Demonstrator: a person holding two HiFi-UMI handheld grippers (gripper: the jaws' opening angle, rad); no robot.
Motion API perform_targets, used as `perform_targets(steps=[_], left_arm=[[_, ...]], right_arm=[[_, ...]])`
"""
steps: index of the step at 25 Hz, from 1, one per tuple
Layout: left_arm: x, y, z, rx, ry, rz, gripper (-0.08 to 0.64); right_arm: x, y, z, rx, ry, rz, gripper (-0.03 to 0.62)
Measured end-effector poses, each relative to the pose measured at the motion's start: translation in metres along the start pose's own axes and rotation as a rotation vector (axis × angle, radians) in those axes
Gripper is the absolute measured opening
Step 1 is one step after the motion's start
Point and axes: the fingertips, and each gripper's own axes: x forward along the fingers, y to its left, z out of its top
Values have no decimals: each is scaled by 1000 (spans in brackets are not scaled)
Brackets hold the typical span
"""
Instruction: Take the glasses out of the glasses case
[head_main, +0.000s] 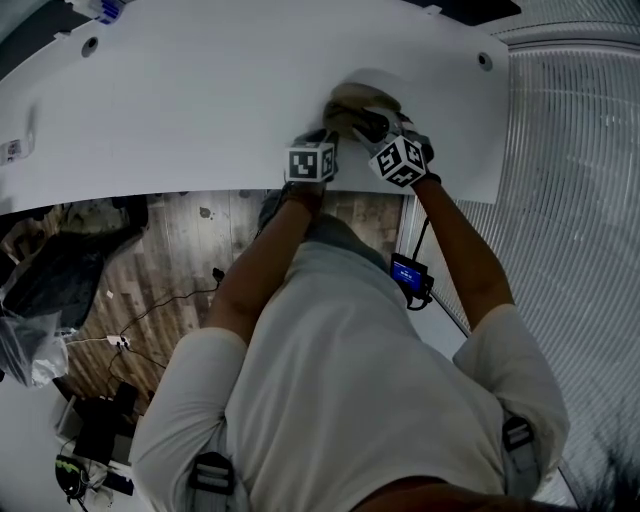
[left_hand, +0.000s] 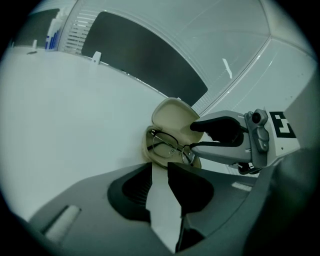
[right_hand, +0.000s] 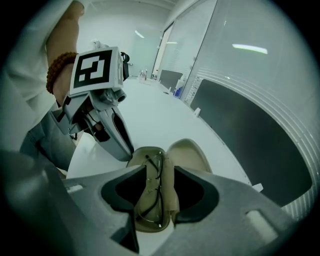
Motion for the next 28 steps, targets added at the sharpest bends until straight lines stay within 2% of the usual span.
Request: perform_targets(steps=[20, 24, 28], left_arm=[[-4, -1, 1, -14, -1, -16, 109], [-4, -2, 1, -15, 1, -14, 109], [-3, -2, 1, -16, -1, -14, 107]], right_arm=[[34, 17, -25, -30, 84, 118, 175], [32, 22, -24, -23, 82, 160, 124], [33, 23, -26, -10, 84, 174, 117]])
